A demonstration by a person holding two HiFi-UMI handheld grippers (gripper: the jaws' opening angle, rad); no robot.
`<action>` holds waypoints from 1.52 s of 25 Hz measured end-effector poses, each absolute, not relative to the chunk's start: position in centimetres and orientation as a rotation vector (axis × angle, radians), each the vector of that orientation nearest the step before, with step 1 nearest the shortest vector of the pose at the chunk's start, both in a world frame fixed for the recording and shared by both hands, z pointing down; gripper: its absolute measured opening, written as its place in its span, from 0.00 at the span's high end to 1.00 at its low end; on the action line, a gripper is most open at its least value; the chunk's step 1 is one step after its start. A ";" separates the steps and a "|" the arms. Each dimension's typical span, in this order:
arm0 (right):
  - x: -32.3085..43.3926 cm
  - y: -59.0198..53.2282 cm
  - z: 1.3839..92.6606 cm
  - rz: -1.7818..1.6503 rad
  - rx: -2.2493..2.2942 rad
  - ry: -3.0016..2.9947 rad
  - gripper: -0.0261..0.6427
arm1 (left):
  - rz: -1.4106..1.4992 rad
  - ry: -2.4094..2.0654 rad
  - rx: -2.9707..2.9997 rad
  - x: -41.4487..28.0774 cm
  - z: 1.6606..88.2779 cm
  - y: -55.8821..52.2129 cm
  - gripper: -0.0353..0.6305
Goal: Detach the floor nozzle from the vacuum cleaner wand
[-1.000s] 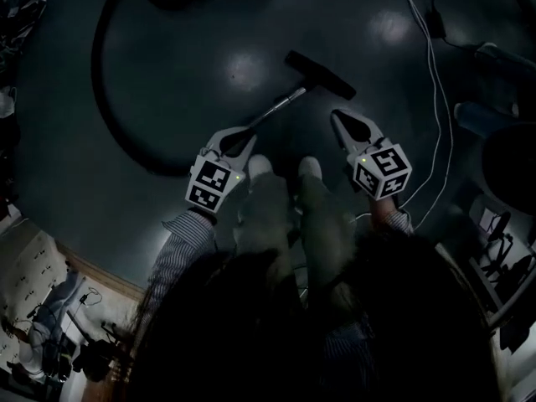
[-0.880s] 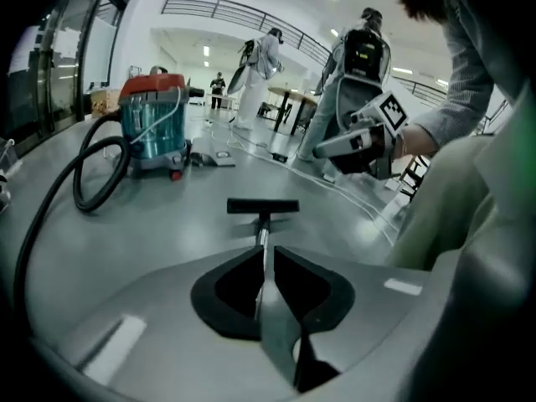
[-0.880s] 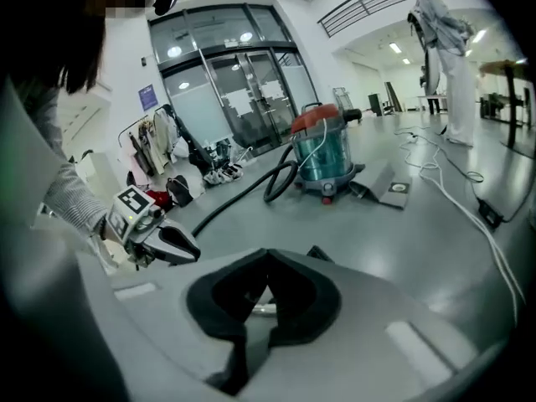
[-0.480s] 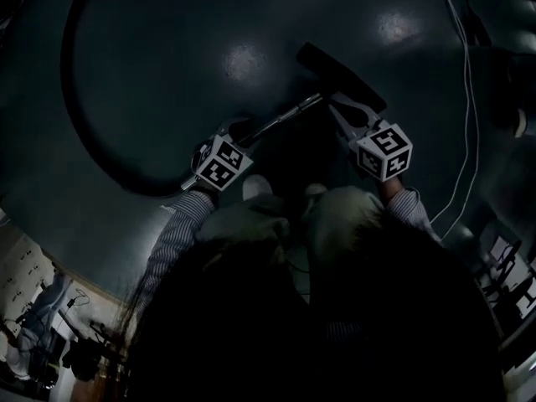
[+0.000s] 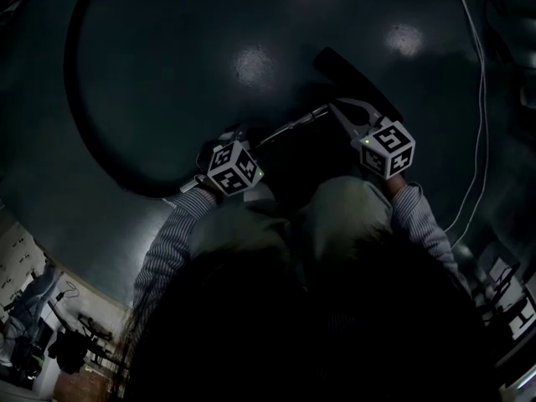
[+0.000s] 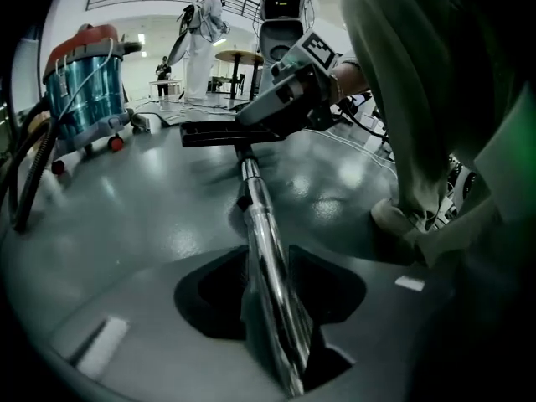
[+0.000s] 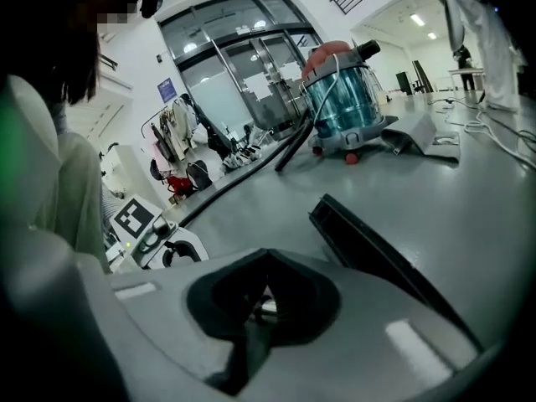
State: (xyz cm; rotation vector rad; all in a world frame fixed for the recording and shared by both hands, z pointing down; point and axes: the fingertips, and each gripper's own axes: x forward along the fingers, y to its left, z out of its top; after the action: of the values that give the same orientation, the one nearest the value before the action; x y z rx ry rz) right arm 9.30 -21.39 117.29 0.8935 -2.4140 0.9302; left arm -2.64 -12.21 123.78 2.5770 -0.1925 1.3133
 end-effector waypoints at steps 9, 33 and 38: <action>10.6 -19.4 118.1 0.970 0.895 -2.386 0.96 | 1.525 -0.233 2.446 -2.7 128.0 -11.4 0.59; 10.8 -20.2 77.3 0.910 1.031 -2.623 0.96 | 1.105 -0.759 2.482 -1.5 85.2 -18.3 0.68; 10.9 -19.9 61.1 0.795 0.982 -2.771 0.96 | 0.880 -0.903 2.477 -0.8 69.6 -19.7 0.68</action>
State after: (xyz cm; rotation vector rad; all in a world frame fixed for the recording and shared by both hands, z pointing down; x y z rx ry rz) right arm 10.93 -19.92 61.14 0.9816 -2.7706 0.7945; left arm -0.76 -19.74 69.57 2.4771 -0.9028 0.8796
